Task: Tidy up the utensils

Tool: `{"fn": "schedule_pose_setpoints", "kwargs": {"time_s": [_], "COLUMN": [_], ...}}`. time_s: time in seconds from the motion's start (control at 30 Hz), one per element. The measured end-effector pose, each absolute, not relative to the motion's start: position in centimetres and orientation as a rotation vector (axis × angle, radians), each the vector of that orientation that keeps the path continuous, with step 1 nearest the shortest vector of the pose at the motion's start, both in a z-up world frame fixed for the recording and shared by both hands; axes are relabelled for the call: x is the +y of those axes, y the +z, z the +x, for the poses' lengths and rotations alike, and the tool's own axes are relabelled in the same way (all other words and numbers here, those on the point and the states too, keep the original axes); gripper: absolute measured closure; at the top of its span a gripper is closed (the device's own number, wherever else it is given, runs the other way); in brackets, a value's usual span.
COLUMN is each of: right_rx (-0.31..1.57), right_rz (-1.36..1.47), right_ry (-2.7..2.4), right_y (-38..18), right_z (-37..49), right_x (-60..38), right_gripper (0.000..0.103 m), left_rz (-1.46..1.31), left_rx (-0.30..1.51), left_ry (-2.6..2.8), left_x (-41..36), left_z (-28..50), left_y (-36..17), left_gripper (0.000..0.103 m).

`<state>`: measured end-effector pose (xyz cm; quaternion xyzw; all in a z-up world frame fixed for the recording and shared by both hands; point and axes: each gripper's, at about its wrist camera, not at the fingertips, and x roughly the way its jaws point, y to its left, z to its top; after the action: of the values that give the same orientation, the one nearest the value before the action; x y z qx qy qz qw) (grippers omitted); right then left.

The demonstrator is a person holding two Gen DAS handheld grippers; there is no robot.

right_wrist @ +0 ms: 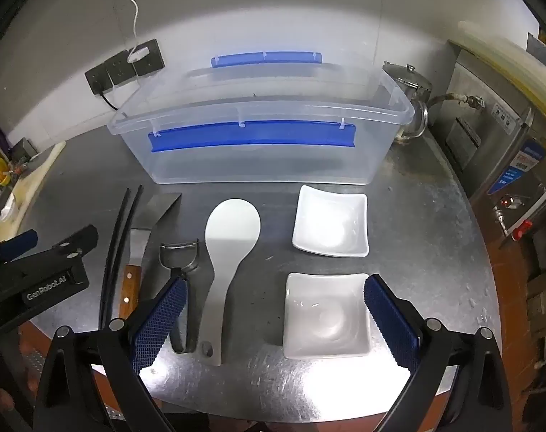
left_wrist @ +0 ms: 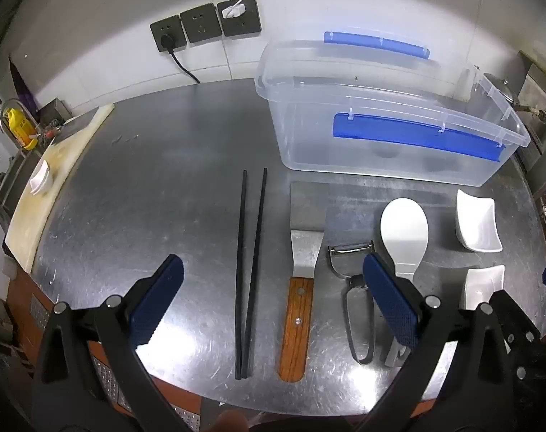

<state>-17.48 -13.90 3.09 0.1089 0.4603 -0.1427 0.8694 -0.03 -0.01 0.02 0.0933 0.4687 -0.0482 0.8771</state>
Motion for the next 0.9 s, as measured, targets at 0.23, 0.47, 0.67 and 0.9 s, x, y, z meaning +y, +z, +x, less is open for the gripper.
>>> {"fn": "schedule_pose_setpoints", "kwargs": {"time_s": [0.23,0.47,0.67,0.9], "right_rx": [0.998,1.017,1.025,1.040], "right_rz": [0.211,0.214,0.226,0.229], "right_ry": [-0.314,-0.309,-0.307,-0.311], "right_y": [2.6,2.2,2.0,1.5], "right_z": [-17.3,-17.2,-17.3,-17.0], "right_x": [-13.7,-14.0,-14.2,-14.2], "right_gripper": [0.005,0.005,0.005,0.005], "left_rz": [0.195,0.191,0.206,0.213], "left_rx": [0.990,1.005,1.004,1.011], "left_ry": [-0.091,-0.091,-0.094,-0.089], "left_x": [-0.1,-0.4,-0.4,-0.4], "left_z": [0.1,0.4,0.2,0.3], "left_y": [0.0,-0.3,-1.0,-1.1], "left_gripper": [0.007,0.007,0.007,0.007]}}
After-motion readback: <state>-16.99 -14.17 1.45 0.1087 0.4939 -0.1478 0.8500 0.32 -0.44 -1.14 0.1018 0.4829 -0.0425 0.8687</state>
